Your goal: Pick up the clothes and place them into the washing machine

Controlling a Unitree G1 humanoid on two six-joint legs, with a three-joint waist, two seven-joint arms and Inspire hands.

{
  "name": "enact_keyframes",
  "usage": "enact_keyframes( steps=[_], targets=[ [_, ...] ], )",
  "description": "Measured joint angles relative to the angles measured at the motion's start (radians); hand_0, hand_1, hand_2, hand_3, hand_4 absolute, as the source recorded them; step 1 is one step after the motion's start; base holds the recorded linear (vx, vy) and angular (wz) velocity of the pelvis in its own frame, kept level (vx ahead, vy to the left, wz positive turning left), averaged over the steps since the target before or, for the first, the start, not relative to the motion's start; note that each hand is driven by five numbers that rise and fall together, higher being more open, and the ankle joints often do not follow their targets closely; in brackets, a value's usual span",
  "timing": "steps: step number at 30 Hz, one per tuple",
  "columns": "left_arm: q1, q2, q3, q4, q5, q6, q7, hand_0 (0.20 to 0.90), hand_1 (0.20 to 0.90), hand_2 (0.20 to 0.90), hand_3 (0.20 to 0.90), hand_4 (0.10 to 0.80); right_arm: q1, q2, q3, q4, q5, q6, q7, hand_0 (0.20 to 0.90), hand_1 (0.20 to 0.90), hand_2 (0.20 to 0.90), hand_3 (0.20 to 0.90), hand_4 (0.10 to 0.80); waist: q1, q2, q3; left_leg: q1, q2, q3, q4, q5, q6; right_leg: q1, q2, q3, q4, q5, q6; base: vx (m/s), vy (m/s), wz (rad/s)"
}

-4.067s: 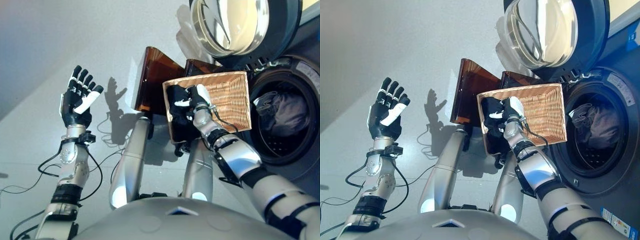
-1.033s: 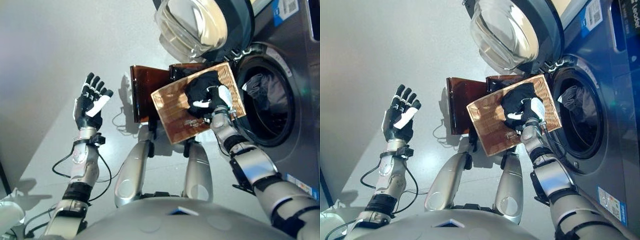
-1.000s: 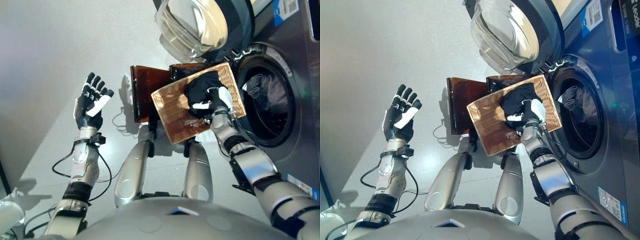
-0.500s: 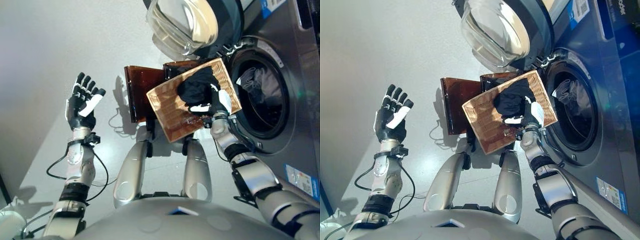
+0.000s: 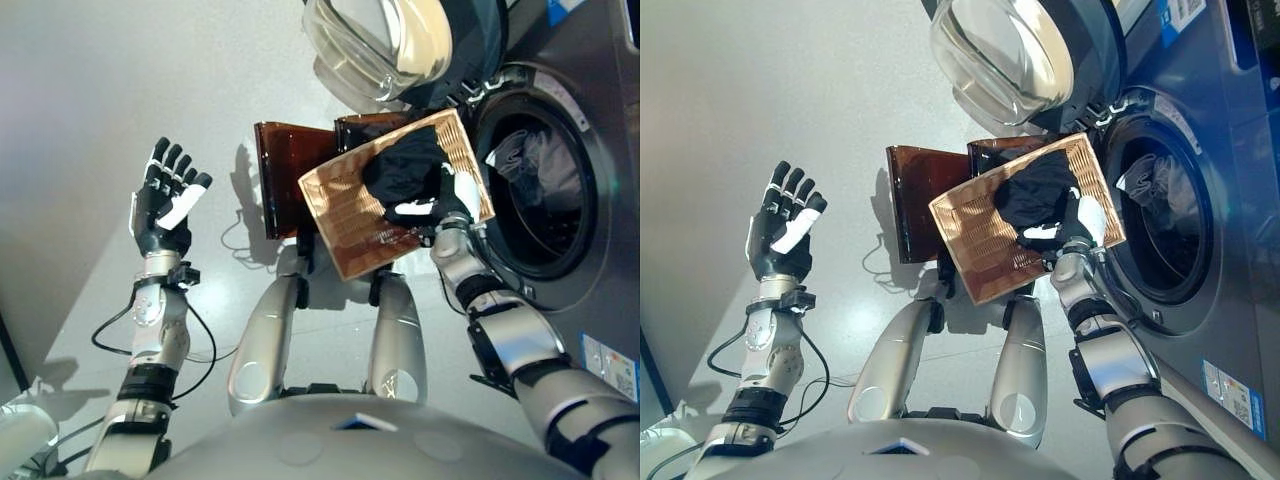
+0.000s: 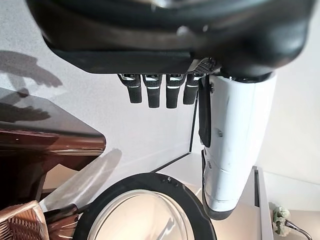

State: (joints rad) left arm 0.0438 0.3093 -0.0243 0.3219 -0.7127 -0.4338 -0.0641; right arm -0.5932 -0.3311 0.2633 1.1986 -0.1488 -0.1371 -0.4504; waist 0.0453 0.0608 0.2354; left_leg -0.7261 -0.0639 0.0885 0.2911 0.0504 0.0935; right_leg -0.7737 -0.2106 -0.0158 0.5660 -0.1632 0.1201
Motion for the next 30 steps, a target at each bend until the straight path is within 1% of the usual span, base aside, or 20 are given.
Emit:
enact_keyframes(
  steps=[2, 6, 8, 9, 11, 15, 17, 20, 22, 28, 30],
  targets=[
    [0.0, 0.001, 0.0, -0.001, 0.0, 0.0, -0.001, 0.9, 0.9, 0.9, 0.9, 0.8, -0.001, -0.001, -0.005, 0.003, 0.037, -0.017, 0.01, 0.9, 0.9, 0.9, 0.9, 0.8, 0.001, 0.0, 0.0, -0.001, -0.003, 0.0, 0.007, -0.004, -0.001, -0.001, -0.003, 0.002, 0.009, -0.01, -0.003, 0.0, 0.0, 0.0],
    [0.012, 0.018, -0.002, -0.043, -0.006, 0.0, -0.002, 0.9, 0.9, 0.9, 0.9, 0.8, -0.022, -0.002, -0.056, 0.068, 0.106, -0.031, 0.017, 0.9, 0.9, 0.9, 0.9, 0.8, 0.001, 0.0, 0.0, -0.032, -0.003, -0.001, 0.044, -0.011, 0.0, -0.026, -0.007, 0.002, 0.041, -0.023, -0.014, -0.026, 0.01, 0.04],
    [0.022, 0.035, -0.015, -0.071, -0.014, -0.001, -0.004, 0.9, 0.9, 0.9, 0.9, 0.8, -0.04, -0.011, -0.062, 0.1, 0.118, -0.031, 0.016, 0.9, 0.9, 0.9, 0.9, 0.8, 0.002, 0.001, -0.001, -0.067, -0.004, -0.001, 0.076, -0.018, 0.001, -0.057, -0.005, 0.002, 0.071, -0.029, -0.011, -0.038, 0.003, 0.07],
    [0.021, 0.048, -0.027, -0.081, -0.014, -0.001, -0.009, 0.9, 0.9, 0.9, 0.9, 0.8, -0.051, -0.016, -0.063, 0.118, 0.118, -0.028, 0.016, 0.9, 0.9, 0.9, 0.9, 0.8, 0.003, 0.002, -0.001, -0.092, -0.004, -0.002, 0.108, -0.029, 0.002, -0.076, -0.008, 0.004, 0.094, -0.036, -0.01, -0.03, 0.012, 0.09],
    [0.025, 0.052, -0.039, -0.083, -0.014, -0.001, -0.013, 0.9, 0.9, 0.9, 0.9, 0.8, -0.059, -0.016, -0.054, 0.129, 0.111, -0.02, 0.015, 0.9, 0.9, 0.9, 0.9, 0.8, 0.006, 0.003, -0.001, -0.116, -0.003, -0.004, 0.151, -0.046, 0.001, -0.094, -0.008, 0.005, 0.129, -0.047, -0.015, -0.032, 0.009, 0.06],
    [0.034, 0.057, -0.038, -0.096, -0.014, -0.001, -0.021, 0.9, 0.9, 0.9, 0.9, 0.8, -0.083, -0.019, -0.03, 0.161, 0.057, 0.003, 0.007, 0.9, 0.9, 0.9, 0.9, 0.8, 0.012, 0.004, -0.002, -0.176, -0.002, -0.006, 0.281, -0.104, 0.001, -0.135, -0.016, 0.014, 0.228, -0.097, -0.016, -0.033, 0.01, 0.05],
    [0.035, 0.057, -0.038, -0.098, -0.015, -0.001, -0.022, 0.9, 0.9, 0.9, 0.9, 0.8, -0.087, -0.019, -0.04, 0.149, 0.062, 0.004, 0.008, 0.9, 0.9, 0.9, 0.9, 0.8, 0.019, 0.006, -0.004, -0.205, -0.002, -0.006, 0.312, -0.114, 0.002, -0.162, -0.017, 0.02, 0.257, -0.108, -0.021, -0.022, 0.001, 0.04],
    [0.044, 0.058, -0.038, -0.098, -0.017, -0.001, -0.022, 0.9, 0.9, 0.9, 0.9, 0.8, -0.085, -0.017, -0.04, 0.118, 0.106, 0.002, 0.017, 0.9, 0.9, 0.9, 0.9, 0.8, 0.025, 0.007, -0.004, -0.238, -0.002, -0.006, 0.334, -0.115, 0.003, -0.194, -0.018, 0.023, 0.276, -0.109, -0.021, -0.037, 0.0, 0.03],
    [0.053, 0.059, -0.039, -0.098, -0.022, 0.0, -0.023, 0.9, 0.9, 0.9, 0.9, 0.8, -0.092, -0.017, -0.038, 0.11, 0.139, -0.019, 0.019, 0.9, 0.9, 0.9, 0.9, 0.8, 0.027, 0.007, -0.004, -0.26, -0.003, -0.006, 0.342, -0.115, 0.003, -0.216, -0.019, 0.026, 0.285, -0.109, -0.021, 0.0, 0.0, 0.0],
    [0.08, 0.062, -0.038, -0.131, -0.038, 0.0, -0.025, 0.9, 0.9, 0.9, 0.9, 0.8, -0.112, -0.022, -0.037, 0.116, 0.15, -0.019, 0.037, 0.9, 0.9, 0.9, 0.9, 0.8, 0.029, 0.007, -0.005, -0.288, -0.004, -0.006, 0.358, -0.118, 0.007, -0.24, -0.019, 0.026, 0.298, -0.11, -0.021, -0.007, 0.001, 0.01],
    [0.08, 0.065, -0.038, -0.148, -0.045, -0.001, -0.028, 0.9, 0.9, 0.9, 0.9, 0.8, -0.123, -0.023, -0.037, 0.123, 0.15, -0.018, 0.038, 0.9, 0.9, 0.9, 0.9, 0.8, 0.03, 0.007, -0.005, -0.307, -0.005, -0.006, 0.379, -0.125, 0.007, -0.257, -0.02, 0.028, 0.318, -0.117, -0.016, -0.034, -0.003, 0.06]
  ],
)
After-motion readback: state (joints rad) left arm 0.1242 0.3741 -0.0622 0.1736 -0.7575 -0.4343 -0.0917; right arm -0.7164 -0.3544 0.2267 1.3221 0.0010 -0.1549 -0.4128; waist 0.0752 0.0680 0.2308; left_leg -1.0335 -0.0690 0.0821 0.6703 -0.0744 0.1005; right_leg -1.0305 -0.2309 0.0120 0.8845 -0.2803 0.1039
